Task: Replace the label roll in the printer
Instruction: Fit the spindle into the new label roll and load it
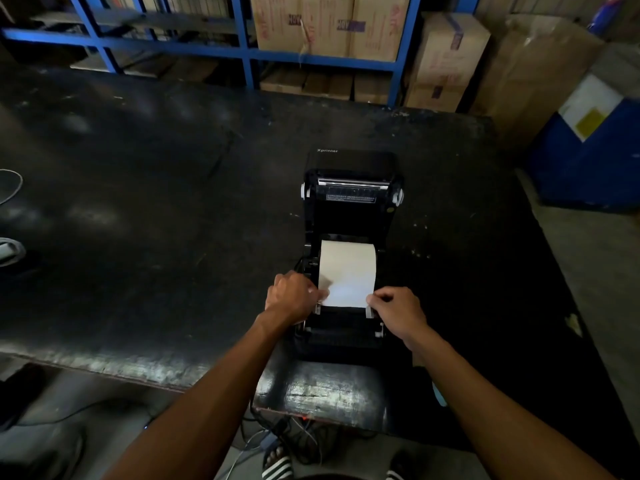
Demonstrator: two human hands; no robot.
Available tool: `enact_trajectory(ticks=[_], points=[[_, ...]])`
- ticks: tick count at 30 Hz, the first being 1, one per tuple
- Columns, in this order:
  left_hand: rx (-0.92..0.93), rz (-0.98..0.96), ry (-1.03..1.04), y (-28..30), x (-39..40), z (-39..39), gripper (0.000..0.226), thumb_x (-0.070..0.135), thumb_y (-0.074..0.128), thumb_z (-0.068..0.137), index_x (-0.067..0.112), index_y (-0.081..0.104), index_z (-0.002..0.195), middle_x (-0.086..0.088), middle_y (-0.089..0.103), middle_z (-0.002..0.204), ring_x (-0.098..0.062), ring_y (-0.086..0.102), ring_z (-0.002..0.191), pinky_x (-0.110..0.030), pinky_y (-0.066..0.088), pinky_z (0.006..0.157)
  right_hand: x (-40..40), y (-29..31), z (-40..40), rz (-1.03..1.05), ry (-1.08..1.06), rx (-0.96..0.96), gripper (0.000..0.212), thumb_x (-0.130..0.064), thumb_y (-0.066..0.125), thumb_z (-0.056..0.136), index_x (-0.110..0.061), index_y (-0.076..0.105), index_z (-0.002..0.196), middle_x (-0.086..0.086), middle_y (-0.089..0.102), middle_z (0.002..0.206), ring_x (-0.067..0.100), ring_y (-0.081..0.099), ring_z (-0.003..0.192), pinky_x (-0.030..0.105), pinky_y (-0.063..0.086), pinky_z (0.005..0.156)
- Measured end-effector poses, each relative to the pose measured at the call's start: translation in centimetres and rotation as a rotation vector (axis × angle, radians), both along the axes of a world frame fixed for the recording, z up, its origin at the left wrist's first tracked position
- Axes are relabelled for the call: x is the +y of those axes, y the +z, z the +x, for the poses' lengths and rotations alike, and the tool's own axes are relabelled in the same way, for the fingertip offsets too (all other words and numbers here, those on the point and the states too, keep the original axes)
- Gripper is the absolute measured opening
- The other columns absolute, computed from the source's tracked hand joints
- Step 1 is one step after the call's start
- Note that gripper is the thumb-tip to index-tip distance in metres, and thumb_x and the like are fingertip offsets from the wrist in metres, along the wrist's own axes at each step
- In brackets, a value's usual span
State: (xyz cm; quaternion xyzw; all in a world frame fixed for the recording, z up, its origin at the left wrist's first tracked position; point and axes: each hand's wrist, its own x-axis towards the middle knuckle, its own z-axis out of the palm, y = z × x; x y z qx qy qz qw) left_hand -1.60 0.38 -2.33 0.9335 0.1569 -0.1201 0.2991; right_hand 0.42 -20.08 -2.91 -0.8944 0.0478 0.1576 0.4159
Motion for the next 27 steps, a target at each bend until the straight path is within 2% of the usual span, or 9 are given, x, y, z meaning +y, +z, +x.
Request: enact_trajectory(ticks=[2,4,6,9,11,16,20,21,27], points=[[0.043,0.001,-0.019,0.3,0.1,0.4,0.035,0.047,0.065,0.086,0.014,0.077,0.080,-0.013,0.070,0.099,-0.034,0.058,0.104,-0.042,0.050,0.088,-0.2,0.0,0.3,-0.012,0.023,0.043,0.016,-0.030,0.063,0.089,-0.025,0.074,0.080,0.000,0.073,0.098,0.027,0.059,0.108,0.046,0.047,0.096],[0.075,0.006,-0.032,0.7,0.1,0.6,0.037,0.047,0.064,0.086,0.016,0.072,0.068,-0.011,0.066,0.090,-0.034,0.056,0.104,-0.040,0.048,0.084,-0.2,0.2,0.5,-0.035,0.023,0.075,0.019,-0.035,0.063,0.087,-0.028,0.071,0.072,-0.001,0.072,0.102,0.028,0.056,0.113,0.051,0.044,0.099],[0.093,0.023,-0.029,0.8,-0.1,0.7,0.036,0.046,0.064,0.086,0.018,0.070,0.064,-0.012,0.063,0.089,-0.035,0.055,0.105,-0.041,0.048,0.084,-0.2,0.4,0.6,-0.051,0.007,0.079,0.022,-0.036,0.065,0.084,-0.027,0.070,0.064,-0.005,0.073,0.093,0.028,0.058,0.109,0.050,0.046,0.096],[0.066,0.066,0.010,1.1,-0.4,0.6,0.029,0.045,0.070,0.081,0.019,0.079,0.089,-0.012,0.069,0.105,-0.033,0.057,0.108,-0.042,0.051,0.090,-0.1,0.6,0.7,-0.050,-0.005,0.075,0.018,-0.031,0.069,0.078,-0.024,0.074,0.062,-0.004,0.074,0.080,0.021,0.065,0.089,0.047,0.055,0.087],[0.046,0.089,0.027,1.2,-0.4,0.8,0.028,0.045,0.075,0.075,0.021,0.079,0.089,-0.011,0.072,0.104,-0.031,0.060,0.105,-0.041,0.052,0.089,0.0,0.6,0.9,-0.060,0.008,0.081,0.013,-0.027,0.071,0.075,-0.020,0.076,0.067,-0.002,0.076,0.079,0.018,0.067,0.081,0.045,0.057,0.084],[0.064,-0.024,0.084,0.9,-0.1,0.7,0.030,0.046,0.078,0.072,0.018,0.080,0.080,-0.004,0.075,0.083,-0.024,0.069,0.086,-0.035,0.057,0.080,-0.2,0.9,1.4,-0.061,0.085,0.098,0.017,-0.022,0.072,0.077,-0.028,0.073,0.061,-0.002,0.075,0.081,0.020,0.069,0.085,0.035,0.056,0.080],[0.063,-0.083,0.081,0.9,0.3,0.6,0.025,0.039,0.080,0.075,0.018,0.079,0.088,-0.008,0.077,0.094,-0.024,0.069,0.090,-0.032,0.055,0.079,-0.3,1.3,1.9,0.003,0.073,0.164,0.005,-0.018,0.077,0.074,-0.013,0.077,0.073,0.011,0.076,0.089,0.023,0.070,0.085,0.039,0.057,0.084],[0.076,-0.086,0.067,1.0,0.4,0.7,0.026,0.038,0.080,0.075,0.017,0.079,0.089,-0.009,0.077,0.096,-0.024,0.069,0.091,-0.033,0.055,0.081,-0.3,1.3,2.0,0.038,0.039,0.181,0.011,-0.020,0.079,0.073,-0.010,0.076,0.076,0.013,0.075,0.090,0.025,0.070,0.087,0.041,0.057,0.086],[0.127,-0.101,0.040,1.4,0.6,1.3,0.032,0.040,0.082,0.072,0.010,0.080,0.084,-0.010,0.077,0.088,-0.024,0.070,0.088,-0.037,0.057,0.085,-0.4,0.7,1.8,0.090,-0.012,0.085,0.007,-0.020,0.078,0.078,-0.016,0.075,0.074,0.008,0.075,0.089,0.022,0.069,0.086,0.034,0.054,0.082]])
